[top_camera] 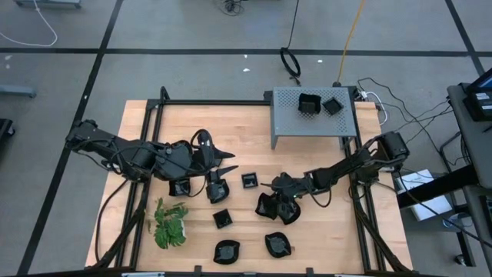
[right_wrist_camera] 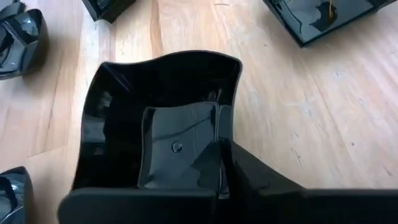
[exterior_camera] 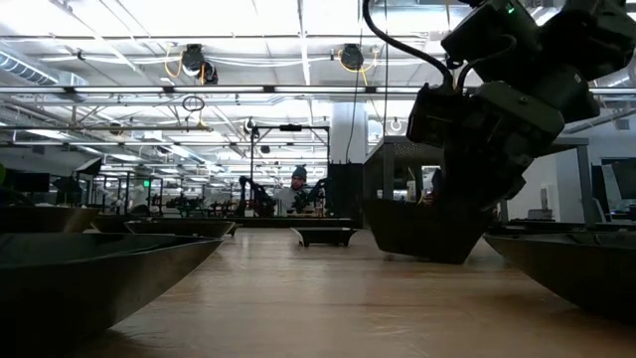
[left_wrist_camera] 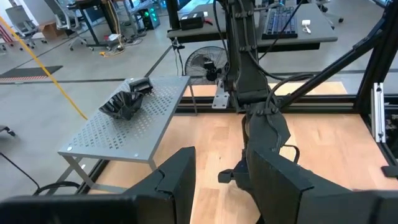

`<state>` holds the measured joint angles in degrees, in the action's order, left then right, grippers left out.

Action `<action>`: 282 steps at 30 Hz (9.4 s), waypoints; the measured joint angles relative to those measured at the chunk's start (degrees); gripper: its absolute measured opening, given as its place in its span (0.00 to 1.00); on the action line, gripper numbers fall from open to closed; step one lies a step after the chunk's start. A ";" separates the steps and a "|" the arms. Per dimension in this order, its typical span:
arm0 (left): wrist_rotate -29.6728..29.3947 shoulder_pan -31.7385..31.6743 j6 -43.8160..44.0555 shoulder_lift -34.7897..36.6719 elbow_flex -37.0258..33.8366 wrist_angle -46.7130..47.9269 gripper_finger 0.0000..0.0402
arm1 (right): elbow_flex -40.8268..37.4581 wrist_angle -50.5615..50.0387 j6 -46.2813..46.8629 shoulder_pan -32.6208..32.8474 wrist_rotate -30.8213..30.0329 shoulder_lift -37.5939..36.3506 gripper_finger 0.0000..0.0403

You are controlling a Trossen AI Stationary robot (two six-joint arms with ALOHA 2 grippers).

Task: Pick & Place Mini shaped plates
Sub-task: Stack the black distorted square plate on the black distorted square plates on the shelf, then stack the black square plate on the black square plates on the shelf

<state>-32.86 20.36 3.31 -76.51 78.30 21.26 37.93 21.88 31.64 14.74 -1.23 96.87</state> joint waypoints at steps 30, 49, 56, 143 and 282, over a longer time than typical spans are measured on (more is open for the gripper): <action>-6.57 -4.11 -0.02 0.02 0.00 -10.13 0.37 | 0.04 -25.79 8.71 -44.72 -15.04 -49.46 0.00; -6.49 -7.32 0.39 0.02 0.00 -11.27 0.37 | 2.75 -30.55 5.20 -54.95 -15.04 -46.07 0.00; -6.49 -7.32 0.20 0.02 0.00 -11.26 0.37 | 2.80 -32.24 5.40 -54.95 -15.10 -46.07 0.00; 10.35 -5.11 18.03 0.74 0.03 8.38 0.37 | 10.45 -6.50 -41.37 -7.81 5.14 -0.16 0.35; 2.73 -6.84 13.66 1.53 -0.02 -1.84 0.37 | 29.97 -79.20 -29.55 -60.52 -18.01 -30.18 0.01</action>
<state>-30.13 13.52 16.97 -74.98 78.28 19.42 67.90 -57.32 2.09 -45.78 -19.24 66.70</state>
